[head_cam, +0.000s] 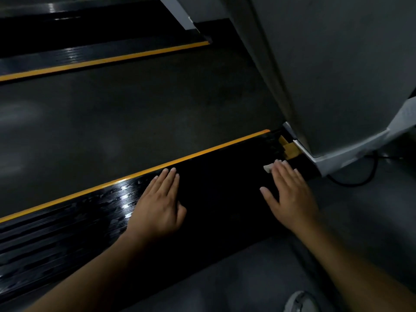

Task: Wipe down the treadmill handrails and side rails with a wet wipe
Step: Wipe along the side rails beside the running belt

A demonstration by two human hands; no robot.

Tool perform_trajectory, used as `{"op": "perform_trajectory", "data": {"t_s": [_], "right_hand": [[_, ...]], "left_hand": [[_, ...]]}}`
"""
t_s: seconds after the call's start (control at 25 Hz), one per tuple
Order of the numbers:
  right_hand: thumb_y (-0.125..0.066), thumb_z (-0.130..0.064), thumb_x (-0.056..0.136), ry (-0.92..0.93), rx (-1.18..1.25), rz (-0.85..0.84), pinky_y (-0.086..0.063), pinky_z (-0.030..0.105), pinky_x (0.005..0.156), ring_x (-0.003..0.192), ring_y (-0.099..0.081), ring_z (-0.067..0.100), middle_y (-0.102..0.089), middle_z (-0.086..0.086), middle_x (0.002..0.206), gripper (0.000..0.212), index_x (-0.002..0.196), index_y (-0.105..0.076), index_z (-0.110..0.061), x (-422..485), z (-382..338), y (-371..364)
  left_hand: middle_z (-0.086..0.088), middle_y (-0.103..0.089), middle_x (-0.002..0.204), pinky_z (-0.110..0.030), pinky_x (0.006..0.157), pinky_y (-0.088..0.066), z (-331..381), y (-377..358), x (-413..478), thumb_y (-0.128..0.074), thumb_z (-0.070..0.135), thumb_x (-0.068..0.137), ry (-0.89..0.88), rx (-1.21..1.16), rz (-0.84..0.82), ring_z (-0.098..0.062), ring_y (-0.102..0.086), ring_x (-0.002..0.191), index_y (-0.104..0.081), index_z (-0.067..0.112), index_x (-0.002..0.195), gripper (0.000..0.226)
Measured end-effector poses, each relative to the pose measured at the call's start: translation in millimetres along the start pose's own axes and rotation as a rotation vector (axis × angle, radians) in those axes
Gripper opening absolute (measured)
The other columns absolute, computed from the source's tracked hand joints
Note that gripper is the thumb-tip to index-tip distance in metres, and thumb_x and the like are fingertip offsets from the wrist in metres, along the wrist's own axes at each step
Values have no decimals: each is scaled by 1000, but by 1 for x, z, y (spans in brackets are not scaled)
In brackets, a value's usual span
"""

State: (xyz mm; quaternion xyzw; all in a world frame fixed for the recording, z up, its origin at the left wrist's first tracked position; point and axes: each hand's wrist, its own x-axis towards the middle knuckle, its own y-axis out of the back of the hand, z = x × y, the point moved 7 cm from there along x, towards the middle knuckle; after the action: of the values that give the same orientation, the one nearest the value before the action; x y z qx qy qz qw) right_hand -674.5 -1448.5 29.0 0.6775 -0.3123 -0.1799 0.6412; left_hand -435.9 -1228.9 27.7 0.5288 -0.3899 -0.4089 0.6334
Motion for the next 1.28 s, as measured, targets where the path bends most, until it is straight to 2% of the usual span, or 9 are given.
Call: {"op": "perform_trajectory", "data": {"t_s": [0.16, 0.32, 0.52, 0.68, 0.76, 0.88, 1.04, 1.16, 1.28], "right_hand": [[-22, -62, 104, 133, -16, 42, -16, 42, 127, 156, -22, 28, -26, 12, 166, 79, 157, -32, -4, -23, -24, -10], [-27, -59, 104, -48, 31, 70, -15, 41, 127, 157, -17, 27, -25, 15, 167, 78, 158, -29, -3, -25, -4, -2], [-41, -39, 101, 110, 65, 155, -33, 45, 120, 152, -31, 30, -41, 16, 160, 64, 153, -40, -1, -35, -17, -4], [-49, -15, 99, -52, 257, 338, -52, 39, 99, 117, -65, 34, -72, 16, 120, 35, 119, -72, 2, -6, 11, 19], [-61, -2, 95, -101, 329, 352, -52, 34, 87, 101, -68, 33, -74, 14, 108, 20, 108, -76, -2, 15, 4, 33], [-62, 4, 91, -166, 386, 320, -44, 29, 80, 95, -64, 31, -70, 13, 104, 19, 102, -75, -4, 69, 4, 48], [-60, -8, 97, -129, 323, 82, -47, 40, 100, 114, -60, 33, -64, 15, 123, 22, 114, -73, -2, 107, -13, 29], [-43, -48, 105, -19, 132, -126, -30, 45, 123, 150, -34, 31, -43, 14, 158, 63, 149, -49, -3, 72, -23, 8], [-8, -75, 96, -119, 61, -219, -16, 45, 127, 158, -14, 26, -22, 12, 169, 95, 161, -24, -7, 67, -3, 10]], "left_hand": [[-18, -29, 165, -45, 127, -20, 2, 1, -1, -32, 46, 94, -5, 3, 10, -27, -21, 156, -38, -1, 154, 76], [-18, -34, 163, -48, 126, -24, 2, 2, -1, -34, 44, 94, -21, -18, 21, -30, -25, 154, -42, -2, 152, 74], [-11, -34, 164, -43, 127, -21, 10, 4, -2, -34, 55, 101, -90, -15, 27, -23, -21, 155, -42, 6, 155, 73], [-8, -27, 167, -40, 128, -14, 12, 6, -3, -33, 66, 99, -102, -28, 3, -20, -14, 157, -37, 10, 158, 81], [-7, -26, 168, -38, 128, -11, 13, 7, -3, -32, 67, 99, -96, -33, -2, -20, -13, 158, -37, 10, 158, 82], [-7, -25, 168, -37, 128, -9, 12, 6, -3, -31, 68, 99, -88, -37, -1, -20, -13, 158, -37, 10, 158, 83], [-8, -28, 167, -42, 128, -18, 10, 5, -1, -34, 67, 99, -94, -39, 3, -21, -16, 157, -39, 10, 157, 81], [-7, -26, 168, -41, 128, -16, 10, 4, -2, -33, 68, 100, -87, -49, -2, -19, -13, 158, -37, 12, 158, 81], [-7, -24, 168, -40, 128, -14, 10, 5, 0, -33, 67, 99, -87, -50, 2, -19, -12, 158, -36, 12, 159, 81]]}}
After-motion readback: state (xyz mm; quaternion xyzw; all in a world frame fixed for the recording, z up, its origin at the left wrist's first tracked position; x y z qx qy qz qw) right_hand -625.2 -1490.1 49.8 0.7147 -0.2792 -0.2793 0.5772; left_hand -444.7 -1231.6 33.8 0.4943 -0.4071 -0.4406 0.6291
